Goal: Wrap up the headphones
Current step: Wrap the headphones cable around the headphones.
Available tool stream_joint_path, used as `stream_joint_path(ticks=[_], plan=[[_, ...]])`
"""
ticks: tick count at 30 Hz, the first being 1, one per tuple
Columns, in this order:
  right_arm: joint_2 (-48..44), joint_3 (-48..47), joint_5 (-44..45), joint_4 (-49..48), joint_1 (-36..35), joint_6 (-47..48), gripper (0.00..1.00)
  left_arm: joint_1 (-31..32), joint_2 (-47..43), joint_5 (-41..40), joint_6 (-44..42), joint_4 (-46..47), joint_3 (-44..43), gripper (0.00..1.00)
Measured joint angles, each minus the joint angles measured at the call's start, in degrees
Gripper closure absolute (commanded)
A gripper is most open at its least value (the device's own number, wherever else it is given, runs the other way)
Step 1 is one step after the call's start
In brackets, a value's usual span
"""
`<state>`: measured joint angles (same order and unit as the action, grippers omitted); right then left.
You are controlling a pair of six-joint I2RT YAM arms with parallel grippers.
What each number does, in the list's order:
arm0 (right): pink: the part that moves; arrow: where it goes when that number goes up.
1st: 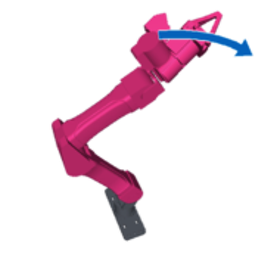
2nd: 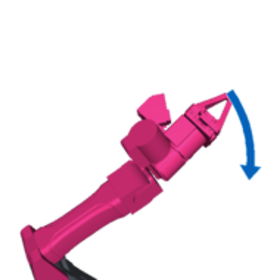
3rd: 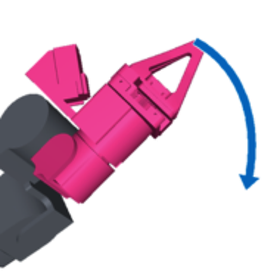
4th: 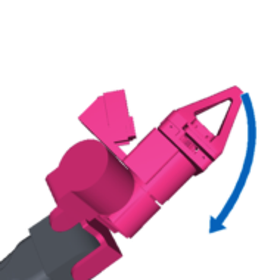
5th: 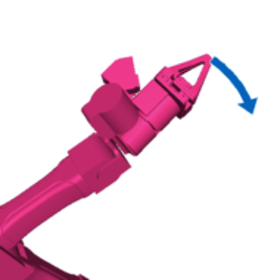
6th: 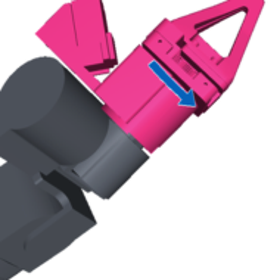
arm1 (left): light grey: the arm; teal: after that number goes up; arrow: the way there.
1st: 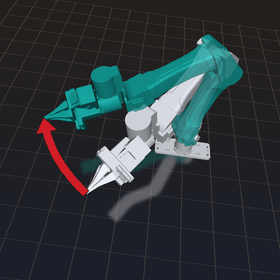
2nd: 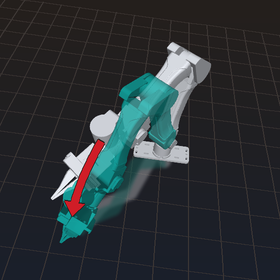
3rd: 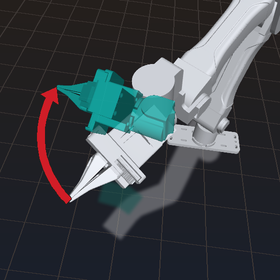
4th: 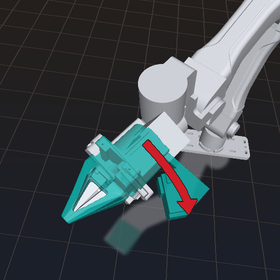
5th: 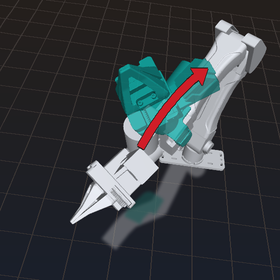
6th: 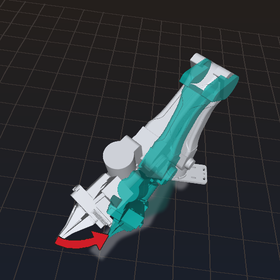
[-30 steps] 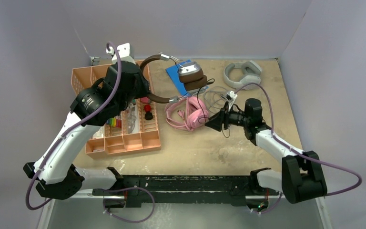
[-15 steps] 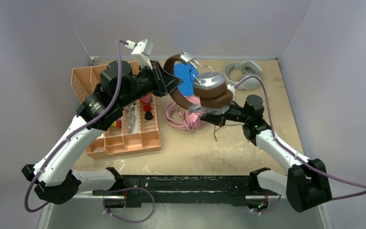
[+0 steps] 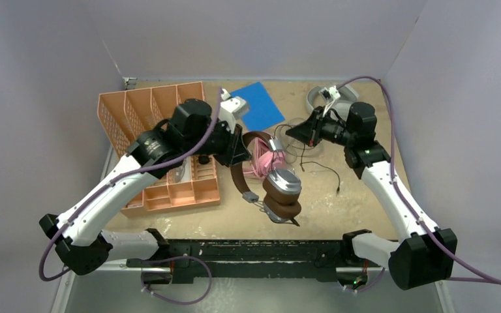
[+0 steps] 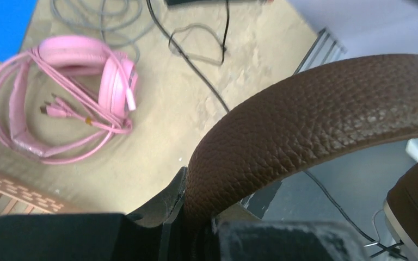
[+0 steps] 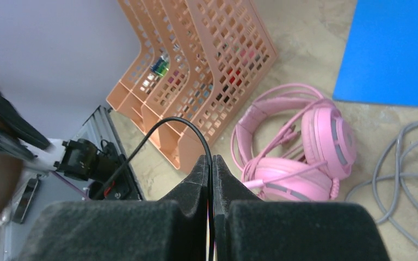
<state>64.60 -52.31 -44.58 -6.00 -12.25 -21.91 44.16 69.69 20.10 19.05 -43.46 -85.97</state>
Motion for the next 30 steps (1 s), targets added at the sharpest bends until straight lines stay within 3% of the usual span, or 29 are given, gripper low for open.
stream_joint_path(ticks=[8,14,22,26,30], plan=[[2.4,-10.75,0.76,11.26,0.0,2.38,1.0,9.81,4.59,-20.57,-4.28,-3.82,2.45,1.0],[1.6,-14.8,2.45,19.61,0.02,3.56,1.0,9.79,5.25,-42.99,-5.38,-5.57,8.37,1.0],[1.73,-19.06,-6.64,22.01,0.0,0.81,1.0,9.86,7.26,-67.87,-0.59,-3.65,9.75,1.0],[1.62,-19.06,-10.67,20.63,0.0,-2.47,1.0,9.6,8.57,-77.26,4.24,-2.36,9.75,1.0],[1.01,-19.12,-14.1,18.05,-0.24,-5.31,1.0,7.41,10.97,-80.63,8.74,-0.42,9.88,1.0]])
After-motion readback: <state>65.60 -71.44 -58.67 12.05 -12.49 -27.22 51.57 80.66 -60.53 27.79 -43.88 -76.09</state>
